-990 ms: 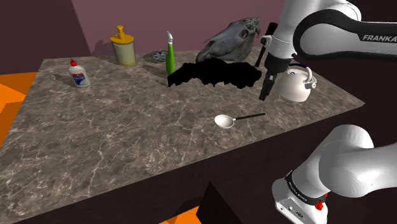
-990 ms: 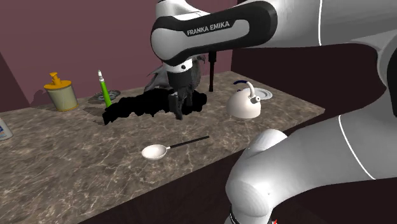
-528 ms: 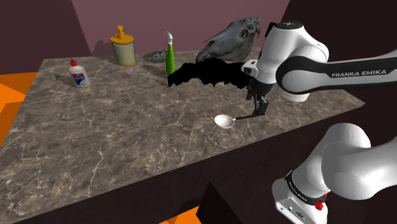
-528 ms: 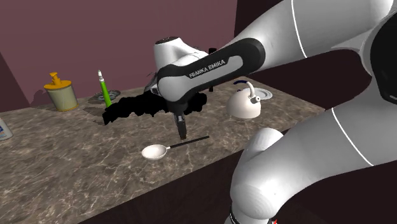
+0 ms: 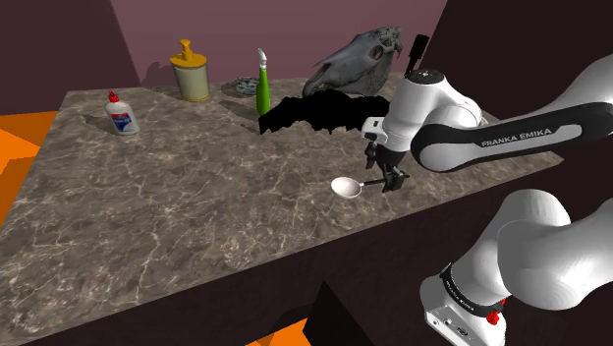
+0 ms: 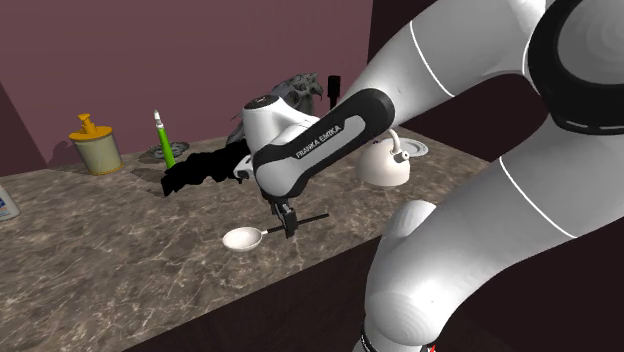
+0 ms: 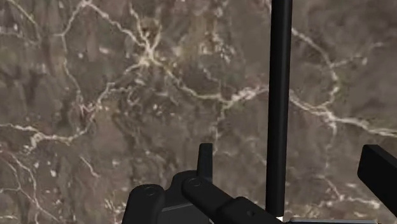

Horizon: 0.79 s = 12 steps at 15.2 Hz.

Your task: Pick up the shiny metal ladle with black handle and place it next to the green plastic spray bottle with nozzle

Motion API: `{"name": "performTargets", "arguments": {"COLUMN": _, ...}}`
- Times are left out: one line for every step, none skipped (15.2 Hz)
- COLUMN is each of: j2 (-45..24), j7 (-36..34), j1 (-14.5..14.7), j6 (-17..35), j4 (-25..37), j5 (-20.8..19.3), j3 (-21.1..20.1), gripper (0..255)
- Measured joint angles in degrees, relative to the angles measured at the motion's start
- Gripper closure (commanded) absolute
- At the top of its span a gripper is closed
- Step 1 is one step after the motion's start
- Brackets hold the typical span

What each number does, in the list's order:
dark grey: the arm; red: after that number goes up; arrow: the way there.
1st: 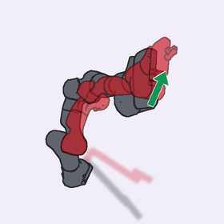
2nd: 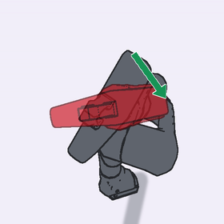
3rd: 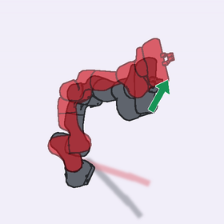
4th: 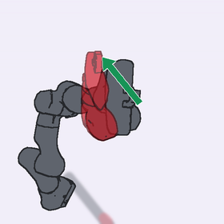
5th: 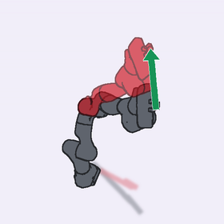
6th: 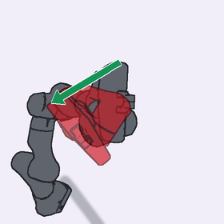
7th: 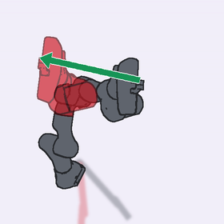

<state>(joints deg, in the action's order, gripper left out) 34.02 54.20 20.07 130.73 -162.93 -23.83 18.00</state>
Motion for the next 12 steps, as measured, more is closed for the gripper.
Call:
{"name": "performTargets", "arguments": {"j2": -0.5, "j7": 0.0, "j1": -0.1, "j6": 0.9, "j4": -0.3, "j5": -0.3, "j3": 0.2, "gripper": 0}}
{"name": "performTargets", "arguments": {"j2": -1.7, "j7": 0.0, "j1": -0.3, "j6": 2.3, "j4": -0.6, "j5": -0.7, "j3": 0.6, "gripper": 0}}
{"name": "performTargets", "arguments": {"j2": -2.1, "j7": 0.0, "j1": -0.4, "j6": 3.0, "j4": -0.9, "j5": -0.9, "j3": 0.8, "gripper": 0}}
{"name": "performTargets", "arguments": {"j2": -2.5, "j7": -0.2, "j1": -0.4, "j6": 3.6, "j4": -1.0, "j5": -1.0, "j3": 0.8, "gripper": 0}}
{"name": "performTargets", "arguments": {"j2": -2.7, "j7": -0.2, "j1": -0.4, "j6": 3.8, "j4": -1.0, "j5": -1.0, "j3": 0.8, "gripper": 0}}
{"name": "performTargets", "arguments": {"j2": -2.8, "j7": -0.2, "j1": -0.4, "j6": 3.9, "j4": -1.0, "j5": -1.0, "j3": 0.9, "gripper": 0}}
{"name": "performTargets", "arguments": {"j2": -2.9, "j7": -0.2, "j1": -0.4, "j6": 4.0, "j4": -1.0, "j5": -1.0, "j3": 0.9, "gripper": 0}}
{"name": "performTargets", "arguments": {"j2": -2.9, "j7": -0.2, "j1": -0.4, "j6": 4.1, "j4": -1.0, "j5": -1.1, "j3": 0.9, "gripper": 0}}
{"name": "performTargets", "arguments": {"j2": -3.0, "j7": -0.2, "j1": -0.4, "j6": 4.1, "j4": -1.0, "j5": -1.1, "j3": 0.9, "gripper": 0}}
{"name": "performTargets", "arguments": {"j2": -3.0, "j7": -0.2, "j1": -0.4, "j6": 4.1, "j4": -1.0, "j5": -1.1, "j3": 0.9, "gripper": 255}}
{"name": "performTargets", "arguments": {"j2": -3.0, "j7": -0.2, "j1": -0.4, "j6": 4.1, "j4": -1.0, "j5": -1.1, "j3": 0.9, "gripper": 255}}
{"name": "performTargets", "arguments": {"j2": -2.9, "j7": -0.2, "j1": -0.3, "j6": 4.0, "j4": -1.0, "j5": -1.0, "j3": 0.8, "gripper": 255}}
